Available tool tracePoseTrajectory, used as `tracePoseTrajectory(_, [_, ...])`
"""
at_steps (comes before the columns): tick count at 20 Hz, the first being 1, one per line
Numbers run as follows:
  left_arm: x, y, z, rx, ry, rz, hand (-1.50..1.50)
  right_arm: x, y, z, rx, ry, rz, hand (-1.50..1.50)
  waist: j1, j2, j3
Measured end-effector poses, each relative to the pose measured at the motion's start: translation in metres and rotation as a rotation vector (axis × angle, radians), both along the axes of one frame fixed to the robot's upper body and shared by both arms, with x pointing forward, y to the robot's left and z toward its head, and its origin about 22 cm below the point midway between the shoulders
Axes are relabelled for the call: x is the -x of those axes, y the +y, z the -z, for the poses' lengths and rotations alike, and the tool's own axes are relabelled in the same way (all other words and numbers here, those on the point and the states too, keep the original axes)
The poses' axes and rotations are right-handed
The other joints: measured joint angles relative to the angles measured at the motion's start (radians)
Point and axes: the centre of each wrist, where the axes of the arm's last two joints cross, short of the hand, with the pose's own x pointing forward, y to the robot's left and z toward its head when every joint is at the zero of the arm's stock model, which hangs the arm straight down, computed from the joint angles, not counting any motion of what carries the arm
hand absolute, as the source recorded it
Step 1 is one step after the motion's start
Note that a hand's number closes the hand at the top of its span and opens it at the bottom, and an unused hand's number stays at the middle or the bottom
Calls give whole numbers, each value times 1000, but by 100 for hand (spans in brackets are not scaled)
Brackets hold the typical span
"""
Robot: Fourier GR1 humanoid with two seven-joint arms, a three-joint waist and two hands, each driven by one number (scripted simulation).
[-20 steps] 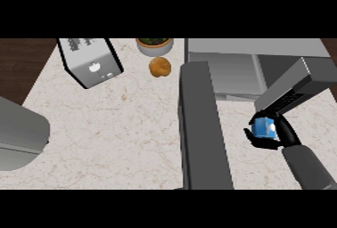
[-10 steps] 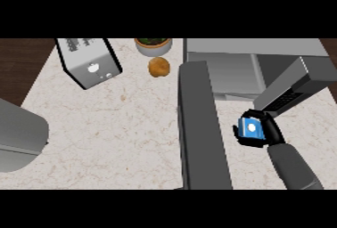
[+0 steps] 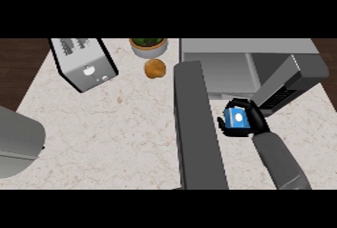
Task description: Pick up the milk, place it into the microwave and close the microwave
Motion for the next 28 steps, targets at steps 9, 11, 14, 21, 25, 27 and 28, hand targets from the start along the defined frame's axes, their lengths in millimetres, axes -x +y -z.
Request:
tracePoseTrajectory(9, [-1,9,5,-6,18,-8,-150,-46,29,-59,18,-26,58,150,3,2,1])
tracePoseTrajectory(11, [-4,8,8,-2,19,-4,-150,-55,33,-69,31,-6,57,150,7,4,1])
tracePoseTrajectory(14, [-8,10,13,1,20,2,-150,-71,36,-87,54,8,75,150,19,9,1])
tracePoseTrajectory(21, [-18,18,17,4,24,33,-150,-88,34,-105,138,-9,217,150,51,27,2])
tracePoseTrajectory(25, [-27,23,22,1,28,51,-150,-95,35,-113,148,6,344,150,70,38,3])
tracePoseTrajectory(27, [-31,25,22,0,29,61,-150,-96,33,-113,134,4,406,-150,76,43,3])
tracePoseTrajectory(28, [-33,25,22,-1,29,65,-150,-96,33,-114,119,0,436,-150,80,46,4])
